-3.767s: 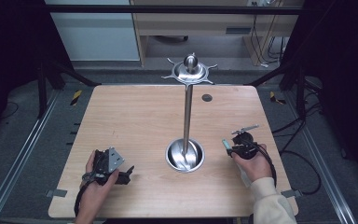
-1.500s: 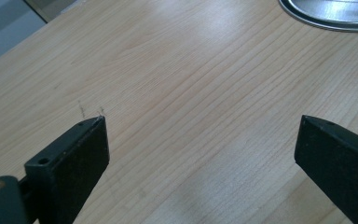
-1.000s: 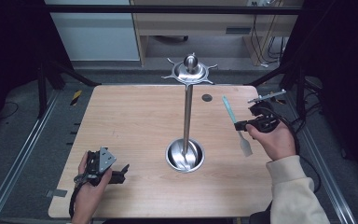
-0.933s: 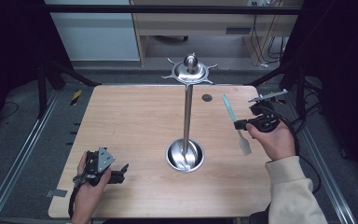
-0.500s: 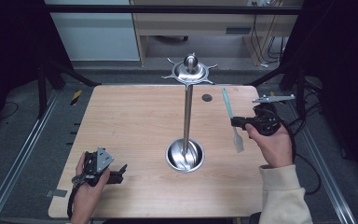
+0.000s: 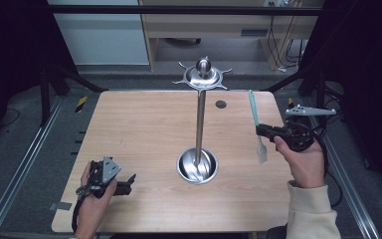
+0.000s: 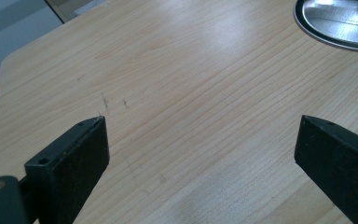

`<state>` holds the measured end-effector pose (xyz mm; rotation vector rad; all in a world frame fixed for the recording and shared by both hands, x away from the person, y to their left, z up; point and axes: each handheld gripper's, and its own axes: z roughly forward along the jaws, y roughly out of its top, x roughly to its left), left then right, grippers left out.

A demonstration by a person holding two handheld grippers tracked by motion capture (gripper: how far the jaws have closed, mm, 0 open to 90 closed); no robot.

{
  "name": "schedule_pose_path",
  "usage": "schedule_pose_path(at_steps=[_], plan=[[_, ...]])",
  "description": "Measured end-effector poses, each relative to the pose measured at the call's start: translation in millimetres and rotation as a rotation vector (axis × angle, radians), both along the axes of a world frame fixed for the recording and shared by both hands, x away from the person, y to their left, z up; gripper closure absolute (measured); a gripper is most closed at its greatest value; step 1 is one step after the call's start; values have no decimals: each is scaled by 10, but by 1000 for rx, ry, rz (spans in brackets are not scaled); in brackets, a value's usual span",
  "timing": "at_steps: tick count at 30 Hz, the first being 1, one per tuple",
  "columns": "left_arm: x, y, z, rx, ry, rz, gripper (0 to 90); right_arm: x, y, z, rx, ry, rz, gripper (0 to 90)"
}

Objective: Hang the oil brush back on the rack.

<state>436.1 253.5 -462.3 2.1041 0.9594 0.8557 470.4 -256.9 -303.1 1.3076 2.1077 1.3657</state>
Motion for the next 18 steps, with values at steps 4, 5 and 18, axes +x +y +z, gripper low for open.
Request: schedule_pose_path(at_steps=[4,5,18], plan=[[0,0,4,-5,-4,2,26,-66,-14,57,12,-35,7,823],[0,0,4,-5,-4,2,26,-66,-14,57,12,-35,7,823],[18,-22,0,16,-1,-10,26,-239,-44,230,74,-108,49,823]])
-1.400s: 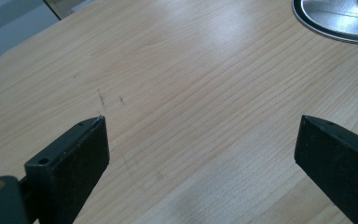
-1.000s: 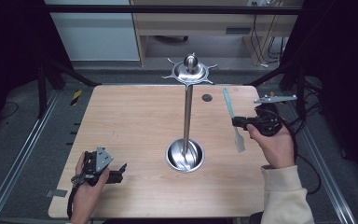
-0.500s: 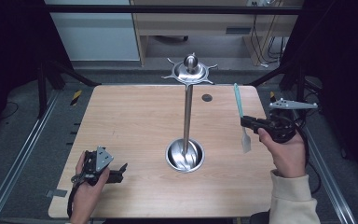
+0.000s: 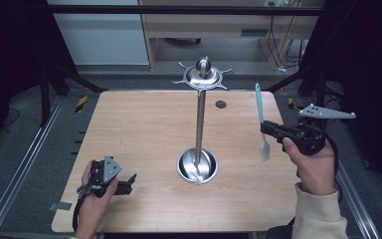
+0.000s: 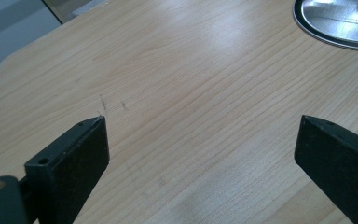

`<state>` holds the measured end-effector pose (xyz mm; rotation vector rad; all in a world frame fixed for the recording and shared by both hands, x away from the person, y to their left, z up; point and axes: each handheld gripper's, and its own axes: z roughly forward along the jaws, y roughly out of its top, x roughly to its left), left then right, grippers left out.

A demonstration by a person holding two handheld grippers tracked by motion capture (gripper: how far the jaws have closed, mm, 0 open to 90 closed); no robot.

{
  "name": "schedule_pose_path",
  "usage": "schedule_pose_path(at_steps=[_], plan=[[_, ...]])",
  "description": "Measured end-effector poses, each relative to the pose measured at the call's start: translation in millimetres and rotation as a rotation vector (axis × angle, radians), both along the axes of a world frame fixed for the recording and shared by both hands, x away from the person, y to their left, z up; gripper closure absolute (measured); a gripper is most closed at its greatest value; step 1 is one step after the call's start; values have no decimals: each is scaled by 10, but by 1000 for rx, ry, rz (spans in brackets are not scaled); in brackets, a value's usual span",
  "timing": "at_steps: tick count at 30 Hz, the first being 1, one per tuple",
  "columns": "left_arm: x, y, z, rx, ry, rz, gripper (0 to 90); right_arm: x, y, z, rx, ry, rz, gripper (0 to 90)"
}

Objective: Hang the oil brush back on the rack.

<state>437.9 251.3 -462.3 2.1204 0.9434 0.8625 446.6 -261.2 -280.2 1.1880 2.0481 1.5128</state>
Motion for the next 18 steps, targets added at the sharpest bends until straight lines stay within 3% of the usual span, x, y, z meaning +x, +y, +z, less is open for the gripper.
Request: schedule_pose_path(at_steps=[9,15,18], plan=[[41,16,-18,-17,7,2,26,-105,48,124,35,-68,42,823],[46,32,-23,-15,9,-1,26,-146,153,169,25,-97,67,823],[44,14,-24,-22,5,-2,26,-182,198,179,40,-120,103,823]])
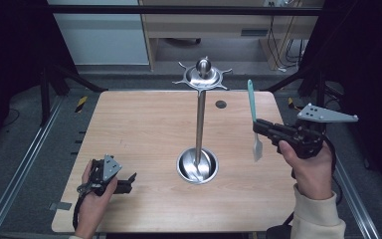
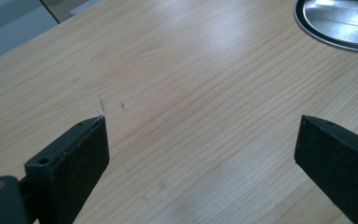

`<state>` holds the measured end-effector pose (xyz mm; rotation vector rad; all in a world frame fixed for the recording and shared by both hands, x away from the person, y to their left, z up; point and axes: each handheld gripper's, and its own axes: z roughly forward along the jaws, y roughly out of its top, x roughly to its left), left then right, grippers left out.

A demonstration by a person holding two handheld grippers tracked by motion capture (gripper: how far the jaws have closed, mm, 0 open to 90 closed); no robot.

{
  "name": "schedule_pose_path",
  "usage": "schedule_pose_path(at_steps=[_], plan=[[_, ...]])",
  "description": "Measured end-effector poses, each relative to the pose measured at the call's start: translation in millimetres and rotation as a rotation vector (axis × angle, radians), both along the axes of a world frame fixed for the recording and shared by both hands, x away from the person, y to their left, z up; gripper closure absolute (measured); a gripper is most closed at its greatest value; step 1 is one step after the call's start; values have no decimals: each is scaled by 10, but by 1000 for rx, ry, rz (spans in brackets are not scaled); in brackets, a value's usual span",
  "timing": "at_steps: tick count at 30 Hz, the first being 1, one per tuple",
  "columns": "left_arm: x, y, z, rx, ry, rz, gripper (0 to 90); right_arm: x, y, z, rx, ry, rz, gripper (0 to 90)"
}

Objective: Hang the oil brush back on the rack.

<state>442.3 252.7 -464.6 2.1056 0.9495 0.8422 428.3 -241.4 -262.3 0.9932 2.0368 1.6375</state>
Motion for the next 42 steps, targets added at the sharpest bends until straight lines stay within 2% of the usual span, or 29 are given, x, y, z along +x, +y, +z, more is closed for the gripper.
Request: schedule_pose_path(at_steps=[3,4,7,16,19,24,29,33,34,38,42], plan=[[-5,-5,3,9,3,-3,26,-19,18,16,12,-11,19,823],[-3,-9,5,0,-3,-1,26,-36,42,26,4,-20,20,823],[27,-19,1,15,4,-4,26,-47,54,26,-5,-22,23,823],[30,0,4,16,-4,-2,26,-54,17,40,13,-32,25,824],[33,9,3,14,-2,6,26,-79,66,52,9,-55,53,823],[42,0,5,13,-10,6,27,-83,86,57,4,-61,63,823],[56,-15,-15,30,-1,-4,27,-85,81,63,5,-71,82,823],[42,-29,-7,35,-4,-6,27,-102,130,78,-18,-83,107,823],[42,-34,-1,36,-7,-7,27,-109,150,72,-37,-83,106,823],[30,-46,-13,40,1,-12,27,-114,156,60,-35,-77,107,823],[10,-54,1,36,-8,-14,26,-127,223,60,-35,-80,116,823]])
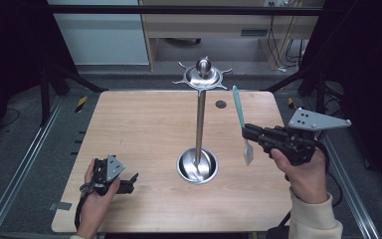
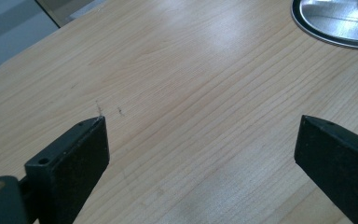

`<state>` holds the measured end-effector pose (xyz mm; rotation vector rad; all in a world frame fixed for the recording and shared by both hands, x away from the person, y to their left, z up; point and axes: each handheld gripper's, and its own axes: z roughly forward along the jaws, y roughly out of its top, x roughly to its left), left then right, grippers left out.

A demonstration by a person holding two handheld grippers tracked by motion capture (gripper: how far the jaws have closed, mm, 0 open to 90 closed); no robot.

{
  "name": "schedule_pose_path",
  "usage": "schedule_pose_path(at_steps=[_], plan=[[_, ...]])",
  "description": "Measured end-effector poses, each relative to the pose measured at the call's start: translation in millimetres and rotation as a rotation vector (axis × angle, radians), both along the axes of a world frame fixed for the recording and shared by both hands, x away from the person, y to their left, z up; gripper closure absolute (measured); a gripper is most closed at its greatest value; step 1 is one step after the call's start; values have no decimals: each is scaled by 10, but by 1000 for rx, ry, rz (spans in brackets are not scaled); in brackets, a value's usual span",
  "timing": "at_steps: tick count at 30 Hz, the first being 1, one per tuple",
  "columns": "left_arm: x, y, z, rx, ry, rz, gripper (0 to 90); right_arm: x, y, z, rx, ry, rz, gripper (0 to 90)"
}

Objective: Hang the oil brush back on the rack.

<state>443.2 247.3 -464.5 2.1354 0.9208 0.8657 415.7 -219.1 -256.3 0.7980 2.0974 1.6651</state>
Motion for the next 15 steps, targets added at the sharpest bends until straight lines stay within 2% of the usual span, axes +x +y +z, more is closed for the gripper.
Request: schedule_pose_path(at_steps=[3,6,15], plan=[[5,8,-5,3,3,0,27,-3,38,11,0,-3,8,822],[9,10,-5,1,3,0,27,8,43,4,-10,2,-15,823],[3,2,0,4,2,-3,27,52,34,-38,13,21,-12,823]])
